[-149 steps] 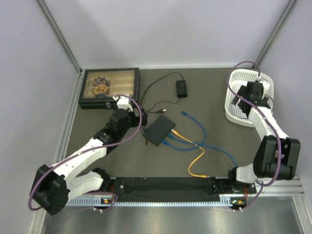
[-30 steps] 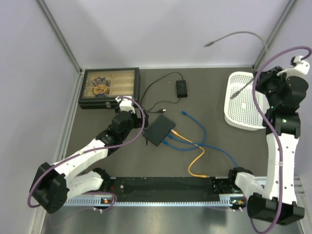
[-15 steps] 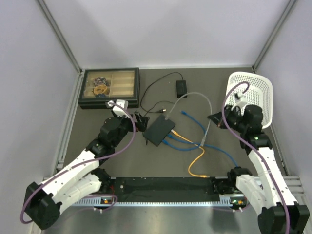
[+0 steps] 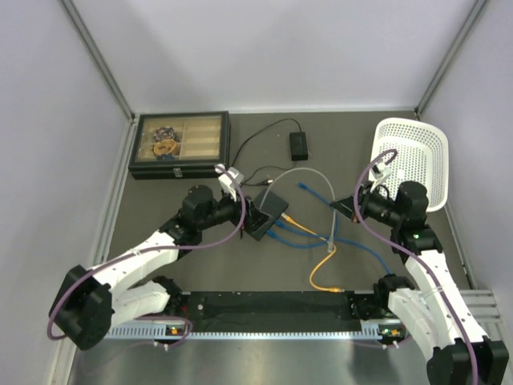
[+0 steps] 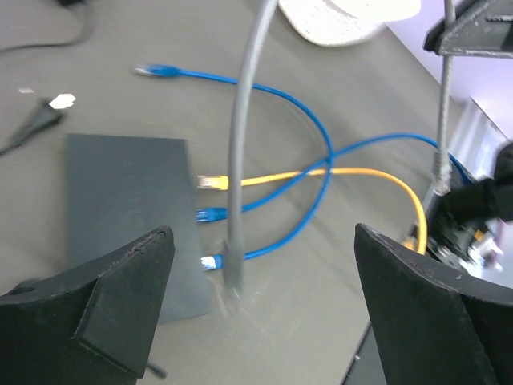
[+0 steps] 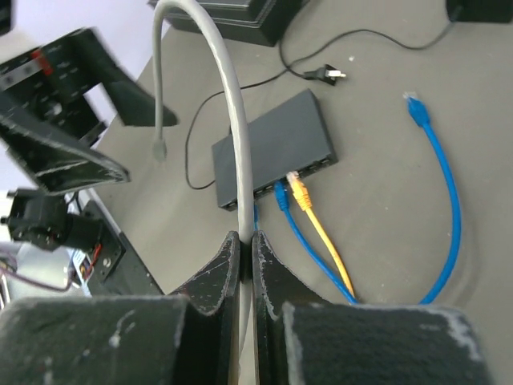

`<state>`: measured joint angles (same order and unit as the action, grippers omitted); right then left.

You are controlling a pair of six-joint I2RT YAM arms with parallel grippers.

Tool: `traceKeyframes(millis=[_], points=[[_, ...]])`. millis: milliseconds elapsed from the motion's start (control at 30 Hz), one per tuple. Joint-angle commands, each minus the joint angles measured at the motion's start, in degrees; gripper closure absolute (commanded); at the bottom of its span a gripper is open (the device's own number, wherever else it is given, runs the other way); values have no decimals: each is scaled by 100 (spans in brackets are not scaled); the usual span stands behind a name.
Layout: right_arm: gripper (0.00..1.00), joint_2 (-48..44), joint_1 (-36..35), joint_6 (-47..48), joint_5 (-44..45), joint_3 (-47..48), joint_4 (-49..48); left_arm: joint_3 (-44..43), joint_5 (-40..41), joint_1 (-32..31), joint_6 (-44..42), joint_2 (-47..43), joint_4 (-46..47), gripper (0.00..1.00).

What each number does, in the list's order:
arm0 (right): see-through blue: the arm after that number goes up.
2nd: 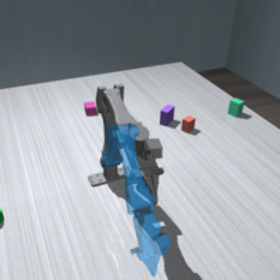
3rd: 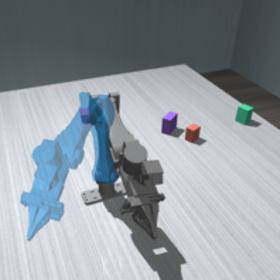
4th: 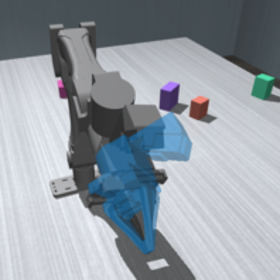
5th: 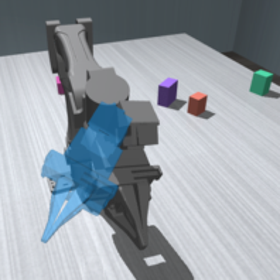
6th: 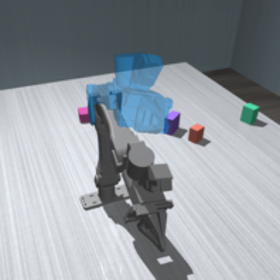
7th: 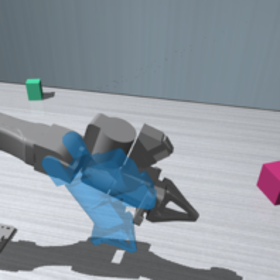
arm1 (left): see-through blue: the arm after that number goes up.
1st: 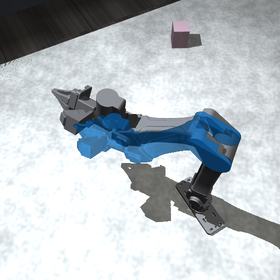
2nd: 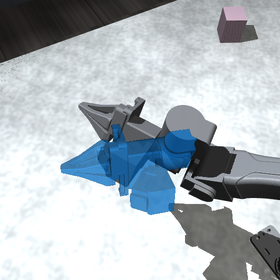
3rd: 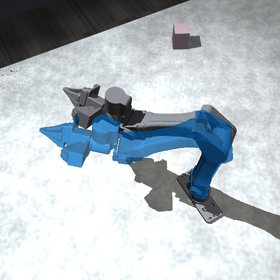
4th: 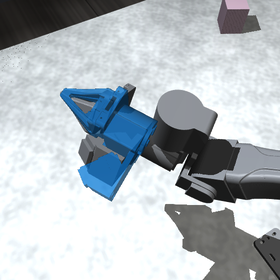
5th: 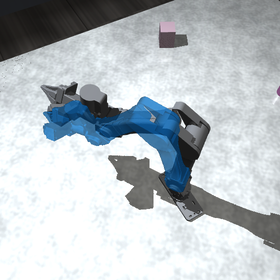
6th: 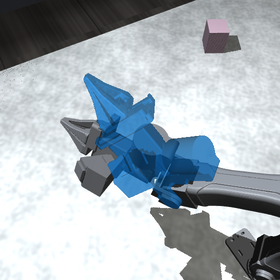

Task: Insert the plug into the switch port
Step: Pick up the connector from the bin.

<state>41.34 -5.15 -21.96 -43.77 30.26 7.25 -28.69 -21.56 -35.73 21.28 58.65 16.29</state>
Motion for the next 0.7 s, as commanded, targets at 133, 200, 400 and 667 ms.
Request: traceKeyframes(millis=[133,200,400,667], points=[[100,-258,-65,394,-563,85,-399,-655,-833,-13,-53,674,234,9],[100,-258,-65,420,-589,77,-417,-691,-832,-13,-106,753,112,14],[100,-223,-65,455,-589,94,-513,-761,-1025,-22,-45,920,32,32],[100,-30,-65,771,-212,190,-338,-831,-798,-22,-281,762,-407,83]])
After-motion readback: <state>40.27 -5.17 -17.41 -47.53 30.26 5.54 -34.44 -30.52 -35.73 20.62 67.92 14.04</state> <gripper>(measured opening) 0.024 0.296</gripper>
